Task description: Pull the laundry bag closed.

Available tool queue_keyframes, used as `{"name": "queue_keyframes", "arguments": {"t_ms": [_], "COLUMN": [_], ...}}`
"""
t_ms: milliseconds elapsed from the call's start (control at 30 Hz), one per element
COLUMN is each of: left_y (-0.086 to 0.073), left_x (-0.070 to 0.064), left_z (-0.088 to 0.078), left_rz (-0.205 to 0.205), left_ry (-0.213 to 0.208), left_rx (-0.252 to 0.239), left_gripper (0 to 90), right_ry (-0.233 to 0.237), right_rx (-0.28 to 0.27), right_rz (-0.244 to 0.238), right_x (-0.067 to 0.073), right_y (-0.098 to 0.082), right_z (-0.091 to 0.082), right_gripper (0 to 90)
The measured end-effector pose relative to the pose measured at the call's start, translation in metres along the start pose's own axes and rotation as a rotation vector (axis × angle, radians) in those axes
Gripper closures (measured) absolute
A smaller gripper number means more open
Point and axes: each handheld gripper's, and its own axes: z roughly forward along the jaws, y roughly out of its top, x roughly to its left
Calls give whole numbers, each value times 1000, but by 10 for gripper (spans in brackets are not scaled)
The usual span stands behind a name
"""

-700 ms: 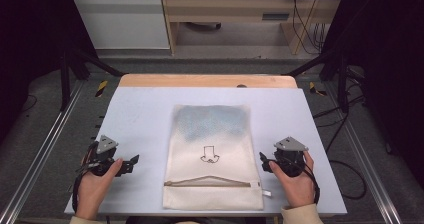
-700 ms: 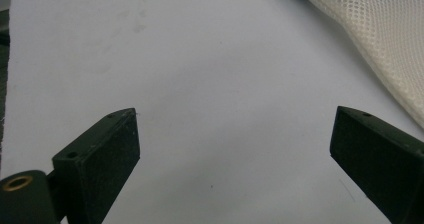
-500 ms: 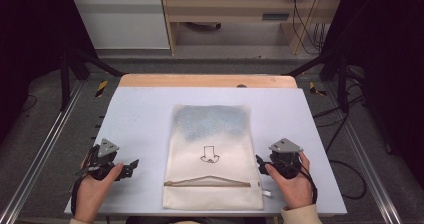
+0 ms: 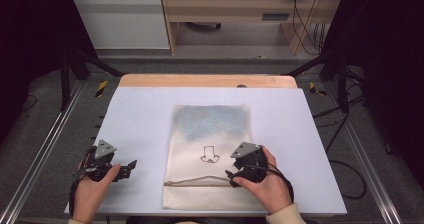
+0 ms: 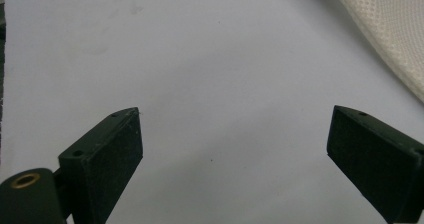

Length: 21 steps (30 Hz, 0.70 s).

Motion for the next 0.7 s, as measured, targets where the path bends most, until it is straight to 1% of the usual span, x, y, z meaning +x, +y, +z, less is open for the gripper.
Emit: {"name": "queue_keyframes", "arguments": {"t_ms": [33, 67, 100, 133, 167, 200, 233, 267, 300, 333, 367, 400, 433, 467, 533, 567, 600, 633, 700], "left_y": [0, 0, 0, 1, 2, 2, 3, 4, 5, 6, 6, 6, 5, 5, 5, 5, 6, 6, 7], "left_x": [0, 0, 0, -2, -2, -2, -2, -2, -2, -1, 0, 0, 0, 0, 1, 0, 0, 0, 0], "left_z": [0, 0, 0, 0, 0, 0, 0, 0, 1, 2, 2, 3, 5, 5, 4, 4, 3, 2, 2], "left_rz": [0, 4, 8, 6, 12, 12, 14, 12, 11, 7, 8, 8, 13, 14, 13, 12, 9, 14, 19], "left_ry": [0, 3, -1, -14, -23, -23, -26, -27, -24, -19, -18, -18, -18, -18, -21, -18, -19, -21, -19], "left_rx": [0, 2, 3, -11, -29, -29, -30, -40, -43, -47, -49, -47, -38, -34, -39, -43, -49, -52, -56], "left_gripper": [76, 76, 76, 76, 76, 76, 76, 77, 79, 79, 80, 80, 80, 80, 80, 80, 80, 80, 80], "right_ry": [14, 14, 30, 38, 75, 75, 117, 117, 146, 146, 165, 165, 176, 176, 178, 178, 179, 193, 201], "right_rx": [-4, -4, 3, 5, -14, -14, -27, -27, -23, -23, -28, -28, -21, -21, -8, -8, -6, -13, -8], "right_rz": [-17, -17, -31, -50, -81, -81, -96, -96, -118, -118, -141, -141, -192, -192, -218, -223, -227, -240, -246], "right_x": [4, 4, 8, 12, 19, 19, 26, 26, 32, 32, 38, 38, 45, 45, 50, 52, 53, 55, 56], "right_y": [3, 3, 7, 11, 19, 19, 27, 27, 36, 36, 47, 47, 58, 58, 70, 73, 76, 84, 86], "right_z": [2, 2, 3, 4, 4, 4, 4, 4, 4, 4, 4, 4, 5, 5, 7, 7, 8, 10, 11], "right_gripper": [118, 118, 119, 134, 184, 184, 202, 202, 180, 180, 186, 186, 206, 206, 239, 261, 284, 341, 353]}}
